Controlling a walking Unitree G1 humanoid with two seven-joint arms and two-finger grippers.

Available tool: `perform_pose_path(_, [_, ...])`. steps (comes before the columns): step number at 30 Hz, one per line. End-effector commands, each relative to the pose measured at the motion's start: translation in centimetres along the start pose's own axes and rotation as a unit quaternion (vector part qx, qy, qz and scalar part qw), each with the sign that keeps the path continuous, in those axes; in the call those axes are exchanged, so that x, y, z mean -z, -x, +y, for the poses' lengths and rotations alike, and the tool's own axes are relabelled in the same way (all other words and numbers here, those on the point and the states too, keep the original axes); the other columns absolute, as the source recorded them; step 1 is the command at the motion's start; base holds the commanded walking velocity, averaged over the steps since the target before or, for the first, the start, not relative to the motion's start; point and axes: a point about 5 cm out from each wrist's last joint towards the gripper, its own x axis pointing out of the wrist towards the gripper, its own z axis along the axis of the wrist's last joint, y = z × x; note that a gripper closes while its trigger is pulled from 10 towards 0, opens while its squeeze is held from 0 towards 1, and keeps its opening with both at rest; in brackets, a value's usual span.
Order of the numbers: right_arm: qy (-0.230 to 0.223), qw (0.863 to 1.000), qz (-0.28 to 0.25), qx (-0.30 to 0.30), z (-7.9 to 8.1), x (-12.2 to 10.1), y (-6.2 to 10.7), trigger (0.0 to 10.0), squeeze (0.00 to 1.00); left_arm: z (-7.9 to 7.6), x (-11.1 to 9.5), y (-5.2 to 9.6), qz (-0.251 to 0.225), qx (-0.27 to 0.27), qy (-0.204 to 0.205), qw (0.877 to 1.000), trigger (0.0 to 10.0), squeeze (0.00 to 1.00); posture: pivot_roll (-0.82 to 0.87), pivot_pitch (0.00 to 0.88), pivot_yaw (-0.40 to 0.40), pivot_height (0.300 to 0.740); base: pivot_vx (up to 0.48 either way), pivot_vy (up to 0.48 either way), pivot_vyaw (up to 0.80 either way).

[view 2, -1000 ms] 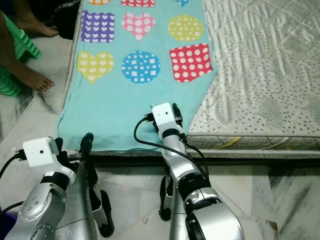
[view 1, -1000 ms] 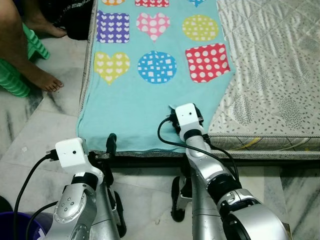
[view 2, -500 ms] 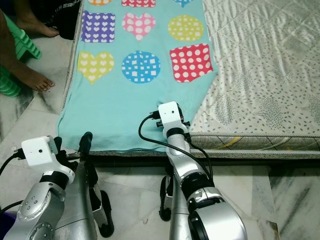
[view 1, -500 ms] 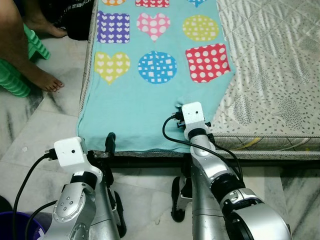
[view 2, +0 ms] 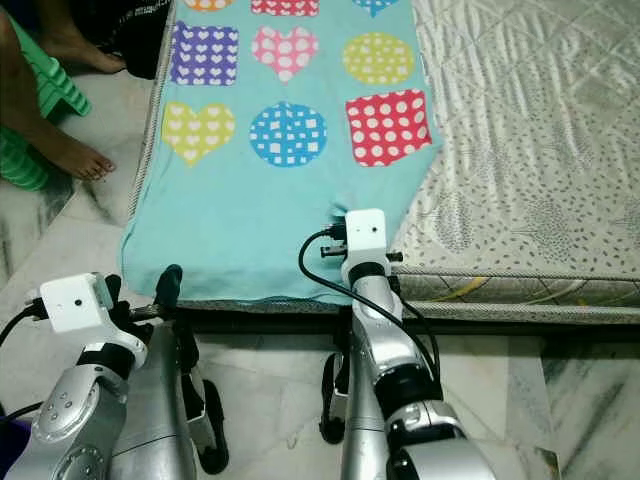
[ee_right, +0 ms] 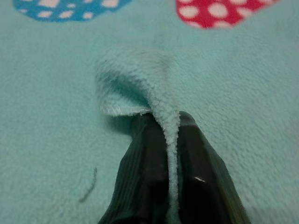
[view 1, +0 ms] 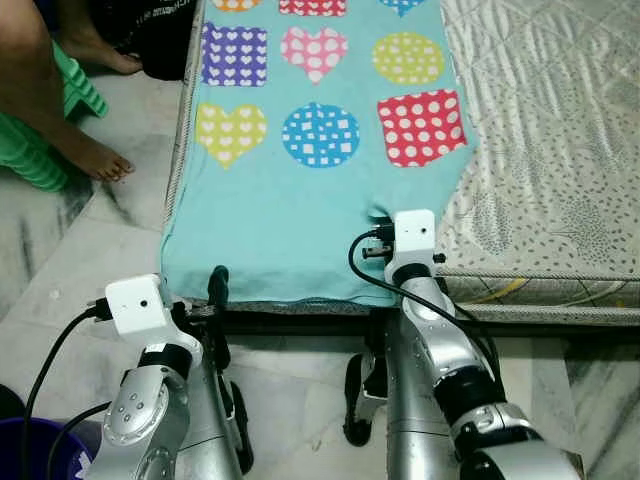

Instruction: Clean up the room

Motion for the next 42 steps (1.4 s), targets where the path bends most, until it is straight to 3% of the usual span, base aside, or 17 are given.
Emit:
perform_pose_path(1, [-0.037, 0.999, 0.008, 0.0, -0.4, 0.5, 0.5, 0.0, 0.0, 0.4, 0.4, 0.3, 0.009, -0.008, -0.003, 1.0, 10.0, 0.0, 0.01, 0.35, -0.025, 0.532, 0.0, 0.0, 0.0])
perform_pose_path(10, [-0.106, 0.994, -0.015, 0.027, -2.5, -1.2, 0.2, 0.0, 0.0, 0.4, 0.3, 0.2, 0.007, -0.006, -0.004, 1.0, 10.0, 0.0, 0.0, 0.343, -0.015, 0.532, 0.0, 0.0, 0.0])
perform_pose_path(19, [-0.182, 0.982, -0.021, 0.036, -3.6, -2.4, -0.7, 0.0, 0.0, 0.3, 0.2, 0.1, 0.006, -0.002, -0.003, 1.0, 10.0, 0.0, 0.0, 0.34, -0.011, 0.532, 0.0, 0.0, 0.0])
perform_pose_path(28, [-0.228, 0.971, -0.011, 0.076, -6.0, -2.1, -0.7, 0.0, 0.0, 0.4, 0.2, 0.1, 0.005, -0.003, -0.003, 1.0, 10.0, 0.0, 0.0, 0.338, -0.011, 0.532, 0.0, 0.0, 0.0])
perform_pose_path(30, [-0.253, 0.962, 0.0, 0.098, -7.3, -1.3, -0.1, 0.0, 0.0, 0.4, 0.2, 0.2, 0.006, -0.003, -0.002, 1.0, 10.0, 0.0, 0.0, 0.337, -0.008, 0.532, 0.0, 0.0, 0.0])
perform_pose_path(42, [-0.23, 0.963, -0.007, 0.142, -10.5, -1.0, 1.1, 0.0, 0.0, 0.4, 0.2, 0.0, 0.005, 0.0, -0.002, 1.0, 10.0, 0.0, -0.01, 0.332, 0.003, 0.532, 0.0, 0.0, 0.0])
